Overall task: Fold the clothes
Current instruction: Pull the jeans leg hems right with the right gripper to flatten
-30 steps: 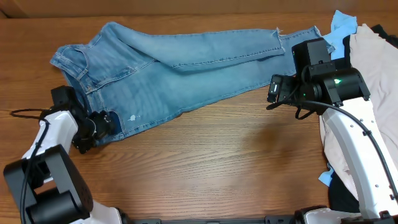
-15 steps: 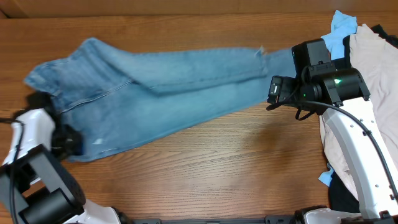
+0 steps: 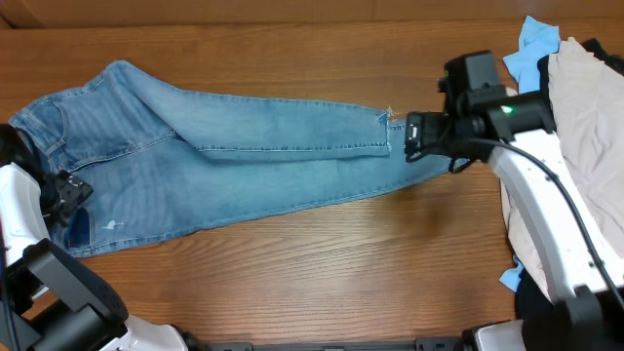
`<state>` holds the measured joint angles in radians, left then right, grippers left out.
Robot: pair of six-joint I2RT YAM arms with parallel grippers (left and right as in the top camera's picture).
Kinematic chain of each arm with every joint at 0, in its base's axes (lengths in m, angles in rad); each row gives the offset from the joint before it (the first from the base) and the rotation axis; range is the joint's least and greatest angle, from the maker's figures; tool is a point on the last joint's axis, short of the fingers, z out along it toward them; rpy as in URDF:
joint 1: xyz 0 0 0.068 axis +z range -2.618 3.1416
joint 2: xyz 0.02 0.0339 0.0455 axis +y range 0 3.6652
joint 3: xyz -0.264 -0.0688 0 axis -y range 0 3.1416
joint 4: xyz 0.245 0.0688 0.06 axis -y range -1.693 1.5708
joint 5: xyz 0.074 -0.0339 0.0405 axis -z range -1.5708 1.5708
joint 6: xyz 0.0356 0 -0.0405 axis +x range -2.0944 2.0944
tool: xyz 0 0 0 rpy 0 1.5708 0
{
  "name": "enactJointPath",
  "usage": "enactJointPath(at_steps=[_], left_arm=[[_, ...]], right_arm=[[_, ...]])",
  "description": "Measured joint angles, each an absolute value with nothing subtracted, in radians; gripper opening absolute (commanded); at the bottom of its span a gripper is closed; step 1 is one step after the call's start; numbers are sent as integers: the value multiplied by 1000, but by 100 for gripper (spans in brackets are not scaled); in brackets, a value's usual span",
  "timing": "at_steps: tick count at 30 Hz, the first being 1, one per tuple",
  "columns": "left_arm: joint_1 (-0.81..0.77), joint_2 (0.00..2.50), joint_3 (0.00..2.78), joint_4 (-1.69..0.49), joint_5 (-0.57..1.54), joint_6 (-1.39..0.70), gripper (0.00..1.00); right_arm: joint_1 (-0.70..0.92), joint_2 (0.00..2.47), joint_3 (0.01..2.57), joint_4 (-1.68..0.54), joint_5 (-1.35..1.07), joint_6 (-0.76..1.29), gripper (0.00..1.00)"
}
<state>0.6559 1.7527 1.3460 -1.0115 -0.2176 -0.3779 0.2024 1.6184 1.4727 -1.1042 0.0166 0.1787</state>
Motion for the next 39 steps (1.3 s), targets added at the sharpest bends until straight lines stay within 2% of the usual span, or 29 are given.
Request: enactJointPath(at_steps=[9,18,19,20,21,22,23,24,32,39], left_arm=[[553,1753,1346,-1058,-6,-332,86],[379,1753,1332,-1045,10,-311,85],[370,1753,1326,-1044,9,-311,85],[358,1753,1313,-1040,5,-311,86],[352,1753,1305,-1037,3,-311,85],[345,1753,1282,-1025,2,-311,85],[340,1754,1268,-1018,-1,-311,85],[337,1754,1254,-1009,-1,-311,82],[302,1755,1087,-875,-4,-312,80],[300,1757,997,-778,-27,-312,81]], right_arm=[[202,1924,1474,-886,-196,52,99],[202,2070,1474,-801,-373,29,91],[203,2075,1474,-798,-383,27,86],[202,2083,1474,-794,-396,25,73],[202,2087,1474,-788,-402,25,37],[202,2094,1474,-776,-411,25,17],[202,2095,1474,-771,-414,23,8],[202,2096,1474,-764,-416,22,4],[181,2098,1507,-752,-377,49,4],[97,2098,1687,-751,-149,114,4]])
